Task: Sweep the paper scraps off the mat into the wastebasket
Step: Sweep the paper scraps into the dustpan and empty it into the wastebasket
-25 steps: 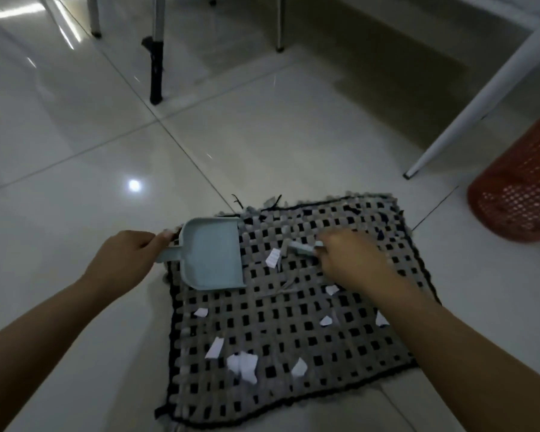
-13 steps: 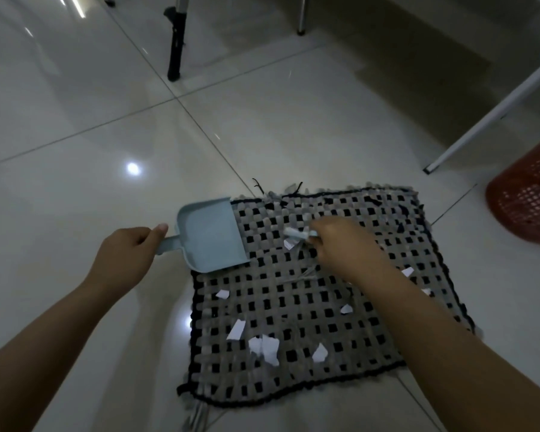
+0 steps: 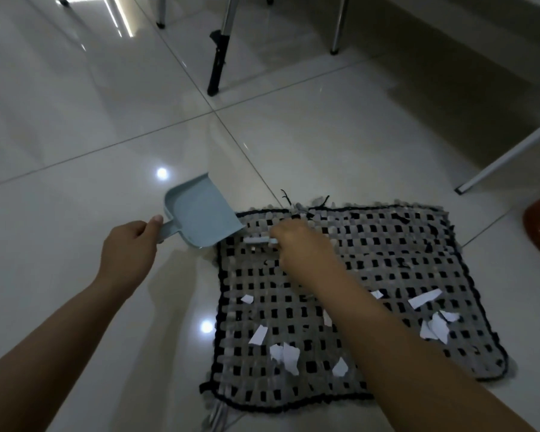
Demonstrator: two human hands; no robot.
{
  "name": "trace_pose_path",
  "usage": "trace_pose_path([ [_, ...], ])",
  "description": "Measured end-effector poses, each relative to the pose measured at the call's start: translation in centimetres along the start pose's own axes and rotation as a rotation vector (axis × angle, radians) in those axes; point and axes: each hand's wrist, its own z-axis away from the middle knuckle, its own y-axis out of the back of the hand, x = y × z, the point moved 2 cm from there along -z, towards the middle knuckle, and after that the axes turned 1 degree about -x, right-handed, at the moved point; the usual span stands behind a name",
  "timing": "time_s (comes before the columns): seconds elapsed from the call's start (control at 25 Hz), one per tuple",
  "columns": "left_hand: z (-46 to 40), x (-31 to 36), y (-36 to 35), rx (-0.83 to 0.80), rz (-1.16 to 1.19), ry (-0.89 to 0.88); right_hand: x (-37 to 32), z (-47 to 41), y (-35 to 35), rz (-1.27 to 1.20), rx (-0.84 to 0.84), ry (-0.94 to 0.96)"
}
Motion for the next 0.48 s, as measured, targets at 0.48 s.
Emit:
trace_pose_path([
  [0.48, 1.4, -0.7, -0.8, -0.038, -0.024, 0.001, 3.2, 7.4, 0.6, -0.092, -0.044, 0.193],
])
